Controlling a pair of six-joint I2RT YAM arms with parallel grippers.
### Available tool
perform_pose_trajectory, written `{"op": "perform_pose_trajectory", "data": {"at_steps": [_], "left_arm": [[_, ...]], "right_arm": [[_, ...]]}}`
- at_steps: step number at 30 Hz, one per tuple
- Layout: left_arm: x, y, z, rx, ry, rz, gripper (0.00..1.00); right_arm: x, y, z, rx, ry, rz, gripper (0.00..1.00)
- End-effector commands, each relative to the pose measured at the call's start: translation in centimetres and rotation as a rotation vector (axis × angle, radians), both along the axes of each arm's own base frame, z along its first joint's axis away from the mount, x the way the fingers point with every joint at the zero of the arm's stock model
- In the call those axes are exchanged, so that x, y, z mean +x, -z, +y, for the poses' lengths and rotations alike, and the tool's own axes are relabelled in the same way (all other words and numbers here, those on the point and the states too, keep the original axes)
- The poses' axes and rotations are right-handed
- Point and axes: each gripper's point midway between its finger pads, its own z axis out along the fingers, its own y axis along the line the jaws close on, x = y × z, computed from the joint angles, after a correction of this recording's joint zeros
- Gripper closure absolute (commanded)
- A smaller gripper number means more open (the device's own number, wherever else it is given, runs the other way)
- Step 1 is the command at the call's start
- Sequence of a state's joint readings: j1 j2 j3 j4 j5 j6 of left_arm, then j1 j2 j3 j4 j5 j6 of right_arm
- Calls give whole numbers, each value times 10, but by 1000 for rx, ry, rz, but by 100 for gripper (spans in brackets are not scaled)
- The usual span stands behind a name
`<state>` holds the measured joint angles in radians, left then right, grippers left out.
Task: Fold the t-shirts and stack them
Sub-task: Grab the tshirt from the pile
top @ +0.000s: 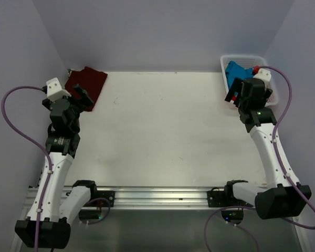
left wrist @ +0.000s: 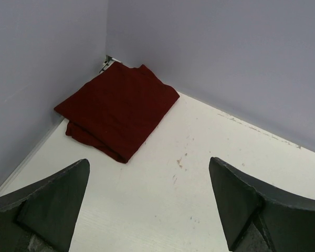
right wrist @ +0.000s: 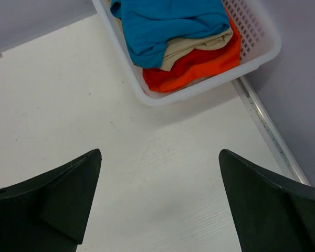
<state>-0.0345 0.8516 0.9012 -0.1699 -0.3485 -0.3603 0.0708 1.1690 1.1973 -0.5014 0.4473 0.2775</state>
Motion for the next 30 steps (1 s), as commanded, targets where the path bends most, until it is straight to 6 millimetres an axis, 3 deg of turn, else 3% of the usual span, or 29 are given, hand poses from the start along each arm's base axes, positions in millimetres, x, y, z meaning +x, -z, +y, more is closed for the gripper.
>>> {"op": "perform_pose_trajectory", "data": {"at_steps": [1,5,9,12,16,17,19,20,22,23,24,25,26,27,29,30], "left_arm": [[-4,-14,2,-20,-21,-37,0],[-6,-13,1,-30,-21,-35,0],[-7,-13,-1,-44,-15,-36,0],[-7,-13,-5,-64,5,-33,0],[-6,-7,-15,-88,56,-12,0],[-6,-3,-16,-89,59,3,0],[-7,1,-16,-88,58,16,0],[-8,3,-15,-85,54,21,0],[-10,3,-16,-70,53,20,0],[-11,1,-17,-66,58,17,0],[-11,0,-18,-58,61,14,0],[-12,-2,-19,-55,67,11,0],[-12,-4,-22,-52,76,6,0],[-12,-4,-23,-47,83,9,0],[-15,-7,-25,-42,88,4,0],[-16,-7,-24,-37,85,5,0]], "right_arm": [[2,-23,9,48,-33,-74,1],[8,-20,18,92,-59,-76,1],[14,-18,48,175,-204,-60,1],[19,-22,57,173,-273,-77,1],[20,-33,35,101,-171,-158,1],[23,-49,33,78,-180,-231,1],[25,-45,28,70,-153,-277,1],[30,-59,29,74,-155,-356,1],[36,-51,32,80,-167,-316,1],[41,-47,32,83,-166,-275,1],[64,-47,33,83,-161,-223,1],[73,-43,31,78,-145,-173,1],[80,-49,19,53,-83,-125,1],[100,-19,15,38,-58,-32,1],[113,0,0,14,10,67,1],[135,3,-9,2,51,88,1]]}}
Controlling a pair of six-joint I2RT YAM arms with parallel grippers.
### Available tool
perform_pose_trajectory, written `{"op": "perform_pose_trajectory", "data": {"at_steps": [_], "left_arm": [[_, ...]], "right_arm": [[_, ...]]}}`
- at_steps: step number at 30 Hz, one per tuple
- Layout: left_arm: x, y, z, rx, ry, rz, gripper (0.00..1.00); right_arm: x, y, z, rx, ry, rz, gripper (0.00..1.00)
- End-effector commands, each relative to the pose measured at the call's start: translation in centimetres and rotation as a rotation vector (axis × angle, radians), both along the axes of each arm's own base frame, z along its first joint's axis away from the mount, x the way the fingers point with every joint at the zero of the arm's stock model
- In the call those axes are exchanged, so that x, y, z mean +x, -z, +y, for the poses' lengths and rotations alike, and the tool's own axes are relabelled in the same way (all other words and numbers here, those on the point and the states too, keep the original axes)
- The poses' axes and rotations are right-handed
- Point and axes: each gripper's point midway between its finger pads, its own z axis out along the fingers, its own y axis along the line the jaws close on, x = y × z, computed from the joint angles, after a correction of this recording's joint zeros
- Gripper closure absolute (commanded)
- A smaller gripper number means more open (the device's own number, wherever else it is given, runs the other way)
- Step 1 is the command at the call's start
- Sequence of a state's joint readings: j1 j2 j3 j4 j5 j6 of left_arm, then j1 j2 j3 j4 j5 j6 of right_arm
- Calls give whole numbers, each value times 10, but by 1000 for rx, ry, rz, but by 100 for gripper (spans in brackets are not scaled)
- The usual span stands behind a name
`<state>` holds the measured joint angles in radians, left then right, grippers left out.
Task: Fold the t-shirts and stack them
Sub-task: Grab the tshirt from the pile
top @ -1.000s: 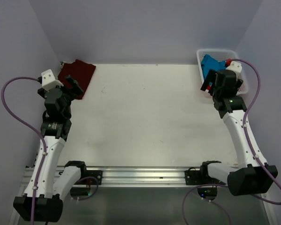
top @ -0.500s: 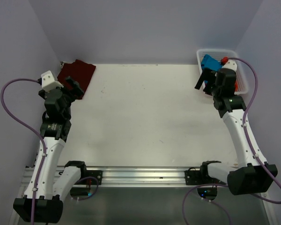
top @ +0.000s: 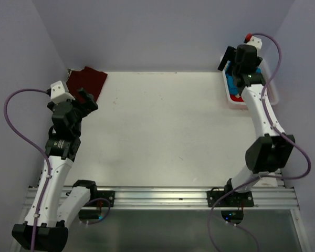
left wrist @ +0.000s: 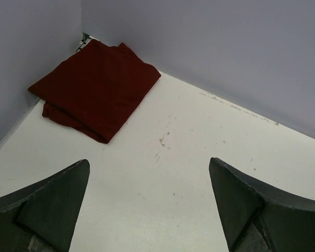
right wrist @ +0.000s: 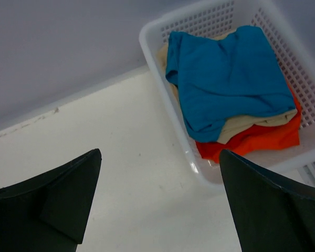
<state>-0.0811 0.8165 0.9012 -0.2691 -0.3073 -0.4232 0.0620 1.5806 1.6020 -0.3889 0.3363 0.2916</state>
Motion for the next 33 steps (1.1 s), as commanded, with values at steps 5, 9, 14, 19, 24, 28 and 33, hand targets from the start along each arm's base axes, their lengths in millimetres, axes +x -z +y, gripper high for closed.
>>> {"op": "perform_pose_trajectory", "data": {"at_steps": [5,9,14,19,24,28,33], "left_arm": [[-11,-19,-2,29,10,-42,0],[-16,-15,0,38,4,-33,0],[-20,-13,-2,35,17,-26,0],[-24,-11,1,34,0,-16,0],[-25,-8,2,34,-4,-2,0],[-26,-7,3,34,-9,4,0],[-26,-5,3,33,-11,6,0]], "right_arm": [[50,46,-66,5,233,287,1],[64,65,-83,31,267,328,1],[76,99,-107,178,277,338,6],[83,134,-106,243,213,415,8],[91,168,-72,417,36,486,11],[90,191,-58,479,-21,537,13],[84,199,-56,496,-12,554,43]]}}
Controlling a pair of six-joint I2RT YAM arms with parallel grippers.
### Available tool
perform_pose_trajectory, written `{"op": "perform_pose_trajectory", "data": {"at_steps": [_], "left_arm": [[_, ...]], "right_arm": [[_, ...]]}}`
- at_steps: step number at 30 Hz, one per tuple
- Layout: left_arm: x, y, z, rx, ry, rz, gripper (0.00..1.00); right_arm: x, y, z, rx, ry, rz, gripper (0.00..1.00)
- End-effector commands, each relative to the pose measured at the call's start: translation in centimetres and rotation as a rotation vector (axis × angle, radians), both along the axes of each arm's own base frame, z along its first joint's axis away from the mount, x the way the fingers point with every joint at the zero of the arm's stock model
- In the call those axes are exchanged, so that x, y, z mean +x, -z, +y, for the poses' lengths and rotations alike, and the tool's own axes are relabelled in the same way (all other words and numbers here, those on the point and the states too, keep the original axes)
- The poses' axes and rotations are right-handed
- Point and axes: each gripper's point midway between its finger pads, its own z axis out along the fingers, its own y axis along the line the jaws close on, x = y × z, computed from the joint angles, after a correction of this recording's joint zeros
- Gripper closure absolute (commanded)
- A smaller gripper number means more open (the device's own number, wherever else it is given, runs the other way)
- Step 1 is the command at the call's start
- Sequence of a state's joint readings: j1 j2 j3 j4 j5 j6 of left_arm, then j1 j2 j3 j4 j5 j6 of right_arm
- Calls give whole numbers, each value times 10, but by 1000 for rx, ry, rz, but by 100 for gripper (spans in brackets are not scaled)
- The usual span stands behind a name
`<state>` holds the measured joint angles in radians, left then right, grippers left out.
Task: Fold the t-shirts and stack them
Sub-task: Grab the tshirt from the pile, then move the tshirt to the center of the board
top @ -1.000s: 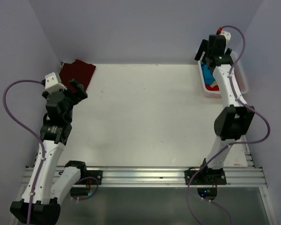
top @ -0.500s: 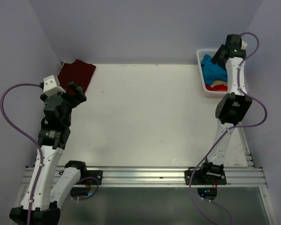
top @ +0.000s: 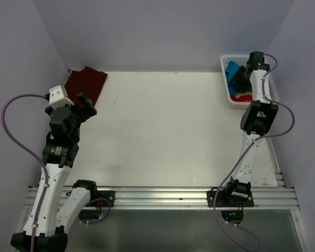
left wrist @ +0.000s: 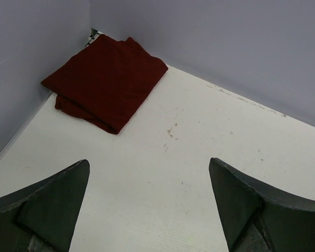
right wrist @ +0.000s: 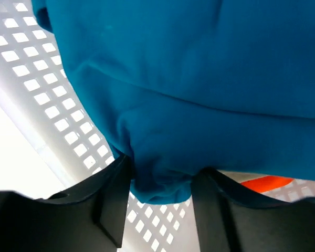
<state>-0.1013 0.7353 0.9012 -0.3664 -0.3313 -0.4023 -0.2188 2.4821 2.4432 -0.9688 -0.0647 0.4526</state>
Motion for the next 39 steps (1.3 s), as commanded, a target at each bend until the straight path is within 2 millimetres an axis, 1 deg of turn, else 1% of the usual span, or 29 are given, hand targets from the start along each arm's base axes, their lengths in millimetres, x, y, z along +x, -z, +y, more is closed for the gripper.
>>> {"op": "perform_pose_trajectory", "data": {"at_steps": [1,2,3,4,6,11,12,14,15,17,18,19,21,22,23,24,25,27,28,29,30,31,32,33,34,35,36,38,39], "left_arm": [[-2,-5,2,7,-11,-11,0],[-2,-5,2,7,-11,-12,0],[-2,-5,2,6,-13,-13,0],[-2,-5,1,4,-10,-10,0],[-2,-5,0,-1,-6,-13,0],[-1,0,-1,-4,0,2,0],[0,0,-1,-4,0,2,0],[-1,-1,-1,-4,2,-4,0],[0,-1,-2,-4,4,-2,0],[0,-1,-3,-7,11,-5,0],[1,2,-5,-8,20,1,0],[2,2,-6,-10,26,-3,0],[2,7,-8,-16,39,10,0],[3,9,-10,-18,47,11,0],[4,10,-12,-19,56,13,0],[4,14,-14,-21,68,23,0],[5,16,-16,-27,76,27,0],[5,22,-24,-38,119,41,0],[5,24,-28,-47,142,45,0],[4,26,-33,-58,168,49,0],[3,34,-44,-76,227,65,0],[2,37,-52,-89,271,73,0],[1,47,-59,-98,305,94,0],[-3,50,-66,-112,343,106,0],[-5,53,-67,-118,350,109,0],[-7,61,-69,-125,359,120,0],[-10,57,-71,-131,371,98,0],[-15,60,-79,-167,411,96,0],[-19,59,-93,-201,481,92,0]], "right_arm": [[-1,-23,23,78,-53,-42,53],[-3,-25,23,78,-53,-46,65],[-3,-28,23,77,-53,-50,92],[-1,-33,23,75,-59,-69,100],[-4,-47,26,74,-71,-100,100],[-1,-93,36,88,-116,-240,100],[-4,-118,40,88,-130,-291,100],[-4,-145,47,101,-166,-376,100],[-11,-177,53,99,-184,-448,100],[-15,-207,59,104,-201,-553,100],[-29,-244,69,121,-222,-634,100],[-31,-252,72,124,-235,-676,100],[-46,-275,84,153,-278,-735,100],[-60,-290,91,163,-292,-767,100],[-68,-296,96,173,-308,-781,100],[-77,-304,107,203,-349,-795,100],[-93,-310,115,215,-373,-809,100],[-108,-312,130,241,-404,-810,100],[-118,-304,141,275,-440,-790,100],[-131,-309,149,284,-468,-800,100],[-139,-306,162,309,-492,-787,100],[-147,-291,172,338,-510,-750,100],[-157,-291,181,346,-532,-752,100],[-166,-284,199,368,-573,-725,100],[-172,-268,209,386,-592,-684,100],[-178,-262,219,400,-619,-664,100],[-190,-253,246,428,-680,-625,100],[-200,-232,265,446,-709,-570,100],[-208,-230,284,459,-746,-568,100]]}}
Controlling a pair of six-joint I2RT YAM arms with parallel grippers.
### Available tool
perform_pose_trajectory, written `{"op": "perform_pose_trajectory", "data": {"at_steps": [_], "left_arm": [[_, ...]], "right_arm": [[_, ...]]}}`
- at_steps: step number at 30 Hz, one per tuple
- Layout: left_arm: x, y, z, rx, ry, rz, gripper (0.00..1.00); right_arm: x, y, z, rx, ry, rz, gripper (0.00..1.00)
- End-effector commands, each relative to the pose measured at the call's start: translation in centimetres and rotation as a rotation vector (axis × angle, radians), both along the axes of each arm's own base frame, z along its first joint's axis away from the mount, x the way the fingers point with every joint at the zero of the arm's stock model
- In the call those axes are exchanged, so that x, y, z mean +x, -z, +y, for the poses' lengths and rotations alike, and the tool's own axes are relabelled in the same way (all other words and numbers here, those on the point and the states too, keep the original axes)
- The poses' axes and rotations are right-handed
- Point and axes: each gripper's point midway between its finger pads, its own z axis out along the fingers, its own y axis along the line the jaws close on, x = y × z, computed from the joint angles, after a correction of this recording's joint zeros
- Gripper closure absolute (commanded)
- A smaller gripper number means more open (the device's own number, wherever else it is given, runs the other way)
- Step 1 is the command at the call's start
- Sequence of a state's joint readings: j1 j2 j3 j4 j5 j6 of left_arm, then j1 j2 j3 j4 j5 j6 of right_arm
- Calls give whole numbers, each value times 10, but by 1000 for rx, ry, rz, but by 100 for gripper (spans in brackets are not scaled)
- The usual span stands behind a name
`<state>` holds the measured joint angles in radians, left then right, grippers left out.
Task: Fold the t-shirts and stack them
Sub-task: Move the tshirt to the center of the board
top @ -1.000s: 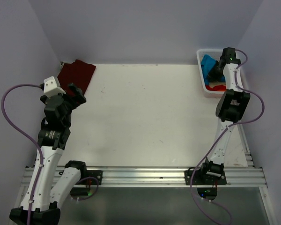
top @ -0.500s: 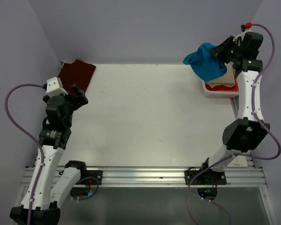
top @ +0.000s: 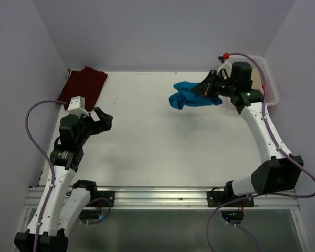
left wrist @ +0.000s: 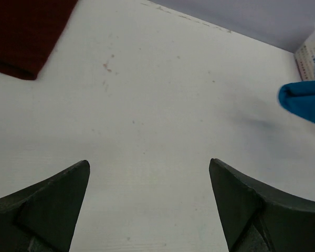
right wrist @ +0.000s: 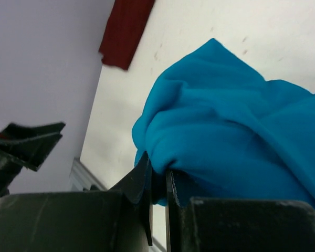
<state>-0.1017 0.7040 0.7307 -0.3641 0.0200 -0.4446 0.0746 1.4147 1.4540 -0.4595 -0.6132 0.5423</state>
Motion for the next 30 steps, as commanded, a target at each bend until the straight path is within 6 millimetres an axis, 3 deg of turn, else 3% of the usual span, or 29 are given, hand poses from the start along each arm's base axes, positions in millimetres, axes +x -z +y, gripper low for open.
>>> {"op": "perform_pose_trajectory", "data": {"at_steps": [1,2,5,7,11,16,19,21,22,23,24,25,26,30], "left_arm": [[-13,-11,-40,-156,178,-29,0],[-21,-3,-55,-210,254,1,0],[-36,1,-76,-338,314,9,2],[-44,-5,-89,-434,339,1,0],[-64,0,-116,-589,411,42,0],[-70,-1,-138,-677,423,94,0],[-77,13,-166,-646,467,157,0],[-66,24,-178,-605,435,162,0],[-73,20,-194,-548,487,151,0],[-59,48,-189,-435,370,190,0],[-57,52,-191,-343,359,177,0],[-57,43,-199,-282,332,131,0],[-58,57,-203,-208,322,150,0],[-52,62,-211,-116,293,122,0]], "right_arm": [[-29,15,47,16,-129,27,100],[-31,21,53,15,-141,38,100],[-30,42,67,26,-152,83,100],[-27,53,79,27,-168,101,100],[-20,60,101,20,-204,114,100],[-7,53,126,23,-236,99,100],[1,54,137,42,-251,104,100],[1,45,145,69,-264,91,100],[2,43,148,74,-267,89,100],[1,44,151,75,-276,98,100],[1,38,153,78,-280,85,100],[2,36,154,78,-280,82,100],[1,36,155,77,-288,85,100],[-3,29,159,82,-311,83,100]]}}
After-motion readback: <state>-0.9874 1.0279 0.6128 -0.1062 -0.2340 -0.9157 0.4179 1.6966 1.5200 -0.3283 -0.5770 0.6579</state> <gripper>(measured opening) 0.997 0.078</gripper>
